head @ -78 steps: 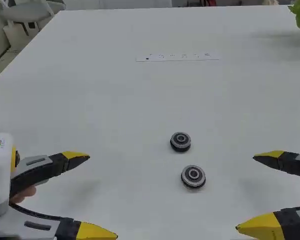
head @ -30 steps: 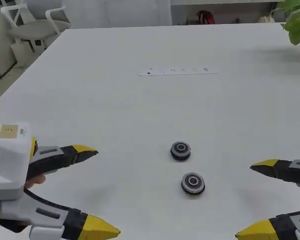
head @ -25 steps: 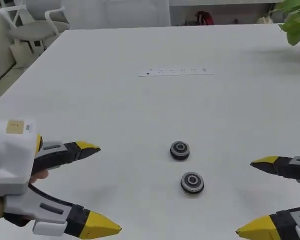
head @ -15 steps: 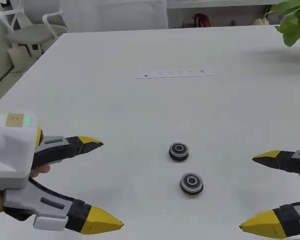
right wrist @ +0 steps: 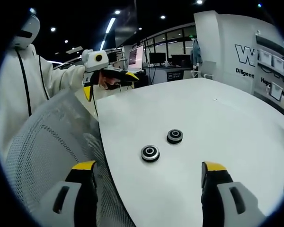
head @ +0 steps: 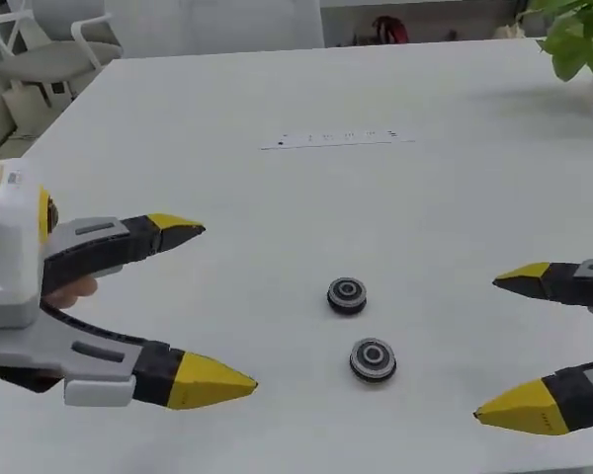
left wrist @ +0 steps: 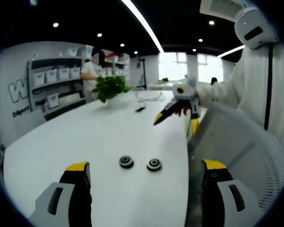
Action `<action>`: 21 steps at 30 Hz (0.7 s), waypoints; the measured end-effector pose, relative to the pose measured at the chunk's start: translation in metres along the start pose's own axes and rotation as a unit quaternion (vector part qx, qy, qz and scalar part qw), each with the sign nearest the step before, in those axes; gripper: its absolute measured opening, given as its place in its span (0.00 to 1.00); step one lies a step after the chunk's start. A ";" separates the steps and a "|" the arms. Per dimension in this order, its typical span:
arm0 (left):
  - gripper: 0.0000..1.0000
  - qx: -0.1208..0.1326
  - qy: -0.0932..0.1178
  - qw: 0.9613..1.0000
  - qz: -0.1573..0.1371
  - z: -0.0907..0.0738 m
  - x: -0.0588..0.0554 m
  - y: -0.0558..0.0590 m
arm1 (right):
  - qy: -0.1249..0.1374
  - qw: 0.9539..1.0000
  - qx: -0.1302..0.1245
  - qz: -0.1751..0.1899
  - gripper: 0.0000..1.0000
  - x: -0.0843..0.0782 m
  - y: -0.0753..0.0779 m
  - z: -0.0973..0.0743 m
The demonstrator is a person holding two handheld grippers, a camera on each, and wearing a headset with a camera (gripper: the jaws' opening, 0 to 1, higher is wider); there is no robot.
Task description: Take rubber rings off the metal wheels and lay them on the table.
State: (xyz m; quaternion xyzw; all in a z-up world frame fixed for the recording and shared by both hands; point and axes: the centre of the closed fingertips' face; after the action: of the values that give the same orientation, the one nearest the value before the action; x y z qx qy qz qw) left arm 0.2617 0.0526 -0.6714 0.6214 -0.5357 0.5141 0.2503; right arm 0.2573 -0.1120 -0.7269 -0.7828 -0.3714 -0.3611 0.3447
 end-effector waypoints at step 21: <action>0.93 -0.019 0.055 0.998 0.027 0.032 0.042 -0.028 | 0.039 0.999 0.029 -0.008 0.81 0.041 0.005 0.026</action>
State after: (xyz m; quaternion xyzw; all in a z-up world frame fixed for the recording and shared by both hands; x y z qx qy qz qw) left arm 0.2956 0.0163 -0.6377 0.5729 -0.5474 0.5434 0.2772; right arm 0.2889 -0.0796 -0.7074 -0.7548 -0.3745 -0.3835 0.3782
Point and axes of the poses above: the centre of the closed fingertips' face, and the gripper's own axes: z roughly forward along the fingers, y roughly to its right, x roughly out of its top, and after that the axes turned 13 degrees about z, right-handed
